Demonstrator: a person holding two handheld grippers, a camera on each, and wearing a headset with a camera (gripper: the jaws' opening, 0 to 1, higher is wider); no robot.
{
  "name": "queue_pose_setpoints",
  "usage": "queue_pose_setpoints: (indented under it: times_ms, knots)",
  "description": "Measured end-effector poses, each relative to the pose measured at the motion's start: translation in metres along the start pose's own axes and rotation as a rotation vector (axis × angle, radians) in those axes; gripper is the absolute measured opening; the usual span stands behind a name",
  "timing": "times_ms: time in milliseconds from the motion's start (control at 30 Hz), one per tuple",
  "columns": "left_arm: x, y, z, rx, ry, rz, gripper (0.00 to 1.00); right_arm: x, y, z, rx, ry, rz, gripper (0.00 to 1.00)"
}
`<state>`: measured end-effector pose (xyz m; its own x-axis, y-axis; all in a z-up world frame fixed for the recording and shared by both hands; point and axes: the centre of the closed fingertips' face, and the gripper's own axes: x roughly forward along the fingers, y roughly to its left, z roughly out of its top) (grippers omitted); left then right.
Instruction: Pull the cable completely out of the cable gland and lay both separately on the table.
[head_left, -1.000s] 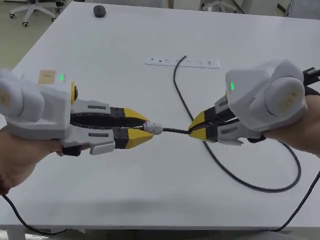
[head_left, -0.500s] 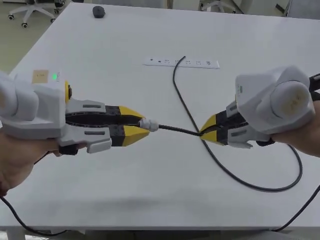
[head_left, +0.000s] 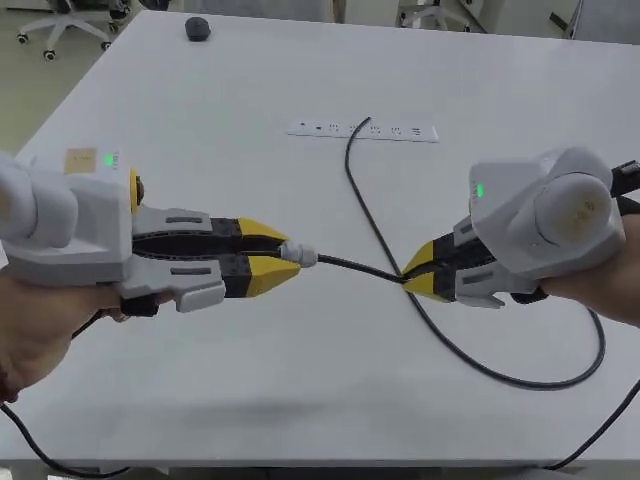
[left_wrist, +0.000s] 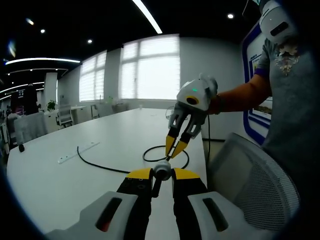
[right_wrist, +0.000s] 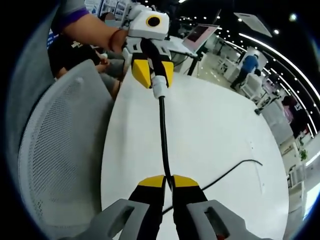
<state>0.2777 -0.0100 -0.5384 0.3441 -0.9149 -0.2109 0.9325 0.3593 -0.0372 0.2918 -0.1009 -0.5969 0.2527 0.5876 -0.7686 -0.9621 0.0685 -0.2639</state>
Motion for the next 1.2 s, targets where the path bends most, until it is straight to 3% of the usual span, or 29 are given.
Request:
queue_pose_setpoints:
  times_ms: [133, 267, 400, 467, 767, 1033, 1200]
  knots:
    - [0.001, -0.002, 0.002, 0.005, -0.008, -0.009, 0.15, -0.001, -0.001, 0.000, -0.001, -0.001, -0.006, 0.00]
    - [0.001, -0.001, 0.003, 0.010, -0.006, -0.010, 0.15, -0.007, -0.004, 0.003, 0.015, -0.024, -0.026, 0.07]
    - [0.001, -0.002, 0.002, 0.012, -0.003, -0.014, 0.15, -0.016, -0.006, 0.024, 0.010, -0.104, -0.051, 0.08]
    - [0.002, -0.002, 0.002, 0.013, -0.003, -0.016, 0.15, -0.016, -0.003, 0.037, -0.014, -0.134, -0.040, 0.08]
    - [0.004, -0.005, 0.005, 0.018, -0.005, -0.025, 0.15, -0.002, 0.005, 0.078, -0.077, -0.221, -0.007, 0.05]
    - [0.005, -0.007, 0.007, 0.022, -0.010, -0.029, 0.15, 0.009, 0.012, 0.090, -0.106, -0.233, 0.023, 0.04]
    - [0.004, -0.008, 0.005, 0.026, -0.003, -0.030, 0.15, 0.008, 0.013, 0.088, -0.118, -0.226, 0.030, 0.00]
